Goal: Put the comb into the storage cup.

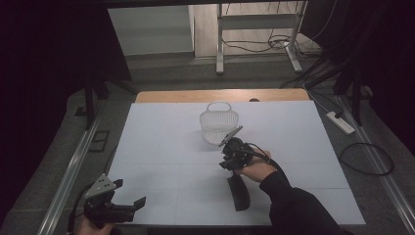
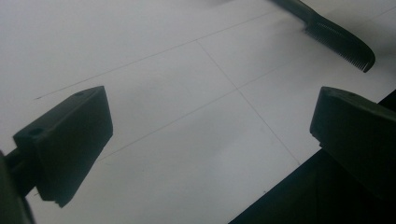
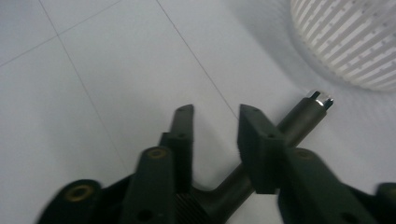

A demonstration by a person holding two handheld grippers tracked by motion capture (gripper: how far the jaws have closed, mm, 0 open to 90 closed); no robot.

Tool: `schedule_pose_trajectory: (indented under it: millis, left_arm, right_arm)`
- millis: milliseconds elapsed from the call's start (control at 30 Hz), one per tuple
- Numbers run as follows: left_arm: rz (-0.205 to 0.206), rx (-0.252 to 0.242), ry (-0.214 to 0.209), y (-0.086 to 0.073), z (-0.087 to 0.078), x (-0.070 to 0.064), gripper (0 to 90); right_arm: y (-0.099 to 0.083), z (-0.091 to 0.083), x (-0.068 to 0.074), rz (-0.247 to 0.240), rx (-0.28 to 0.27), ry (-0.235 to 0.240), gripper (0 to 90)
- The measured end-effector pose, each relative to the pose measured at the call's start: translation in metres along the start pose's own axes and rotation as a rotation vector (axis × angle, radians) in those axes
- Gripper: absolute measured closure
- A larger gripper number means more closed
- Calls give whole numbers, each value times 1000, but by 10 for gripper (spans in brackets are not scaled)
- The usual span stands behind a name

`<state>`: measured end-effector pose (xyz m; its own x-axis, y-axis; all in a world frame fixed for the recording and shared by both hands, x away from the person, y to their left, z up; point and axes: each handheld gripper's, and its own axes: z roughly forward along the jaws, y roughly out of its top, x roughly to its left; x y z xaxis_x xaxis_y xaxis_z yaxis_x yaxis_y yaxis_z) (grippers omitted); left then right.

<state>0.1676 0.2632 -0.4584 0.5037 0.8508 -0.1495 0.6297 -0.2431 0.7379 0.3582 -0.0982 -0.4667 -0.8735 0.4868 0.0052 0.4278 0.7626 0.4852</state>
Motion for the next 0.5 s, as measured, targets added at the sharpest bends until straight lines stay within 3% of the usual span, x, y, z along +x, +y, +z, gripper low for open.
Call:
schedule_pose_trajectory:
  millis: [100,500]
  left_arm:
    - [0,0,-1,0,0,0,1]
    - [3,-1,-3,0,0,0,2]
  right_arm:
    - [1,0,-1,-13,-3,11,887]
    - [-4,11,-3,-55,36,7,893]
